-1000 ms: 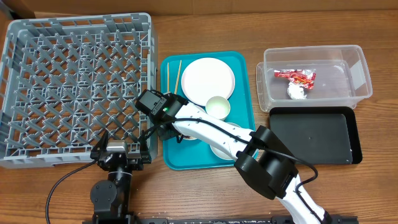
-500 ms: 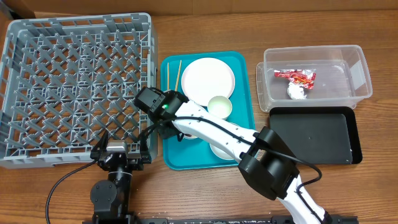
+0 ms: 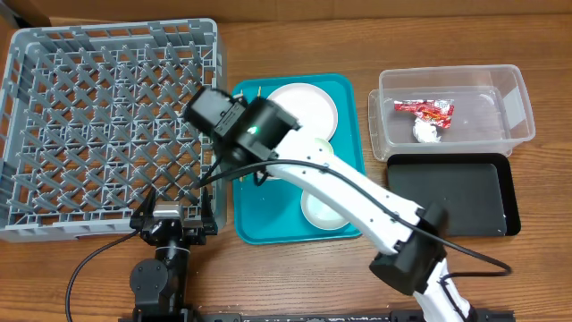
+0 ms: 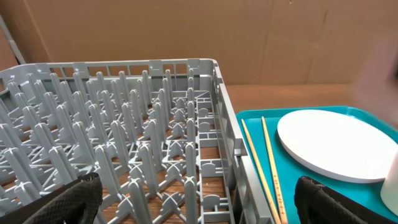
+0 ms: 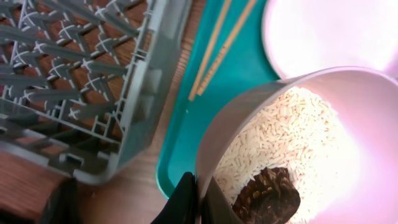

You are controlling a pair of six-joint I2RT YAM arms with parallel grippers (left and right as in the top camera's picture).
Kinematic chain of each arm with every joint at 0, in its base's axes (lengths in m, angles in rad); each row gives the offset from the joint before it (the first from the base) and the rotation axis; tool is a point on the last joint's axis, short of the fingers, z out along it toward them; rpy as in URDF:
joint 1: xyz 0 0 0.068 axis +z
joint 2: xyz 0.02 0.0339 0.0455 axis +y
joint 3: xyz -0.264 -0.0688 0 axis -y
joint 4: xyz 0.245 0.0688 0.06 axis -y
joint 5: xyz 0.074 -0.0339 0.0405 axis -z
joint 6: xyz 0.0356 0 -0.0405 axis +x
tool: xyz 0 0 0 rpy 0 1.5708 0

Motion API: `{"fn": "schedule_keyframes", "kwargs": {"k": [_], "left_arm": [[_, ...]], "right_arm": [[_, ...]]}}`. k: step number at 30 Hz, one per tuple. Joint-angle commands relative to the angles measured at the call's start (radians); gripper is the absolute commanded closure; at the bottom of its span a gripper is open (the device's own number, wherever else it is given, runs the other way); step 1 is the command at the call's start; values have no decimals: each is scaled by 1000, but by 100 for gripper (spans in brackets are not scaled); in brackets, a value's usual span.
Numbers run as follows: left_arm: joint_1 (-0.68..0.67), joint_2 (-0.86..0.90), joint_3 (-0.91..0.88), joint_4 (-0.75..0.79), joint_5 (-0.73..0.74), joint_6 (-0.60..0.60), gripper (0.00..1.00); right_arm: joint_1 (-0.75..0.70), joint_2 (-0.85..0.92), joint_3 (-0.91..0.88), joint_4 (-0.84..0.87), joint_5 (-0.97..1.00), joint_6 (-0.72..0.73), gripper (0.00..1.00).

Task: Sort waste into correct bins and load items into the dishwasher
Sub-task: 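Grasp the rim of the rice bowl with the right gripper, then carry the rice bowl with the right gripper over the black tray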

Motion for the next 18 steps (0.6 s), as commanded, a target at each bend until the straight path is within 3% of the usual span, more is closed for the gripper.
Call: {"fn": "schedule_keyframes", "kwargs": {"k": [1,5,12,18], "left_arm": [[-6,-9,-6,1,-6,19,0],[-6,-9,-6,1,-6,19,0],[-6,-9,-6,1,-6,19,0],[-6,-9,-6,1,-6,19,0]], "right_arm": [[-62,-93,40,-75,39,81,96],[-119,-132,40,-198,95,188,96],[-155,-192,-5,-198,56,152,96],[-246,-337,-269,-198,113,203,96]]}}
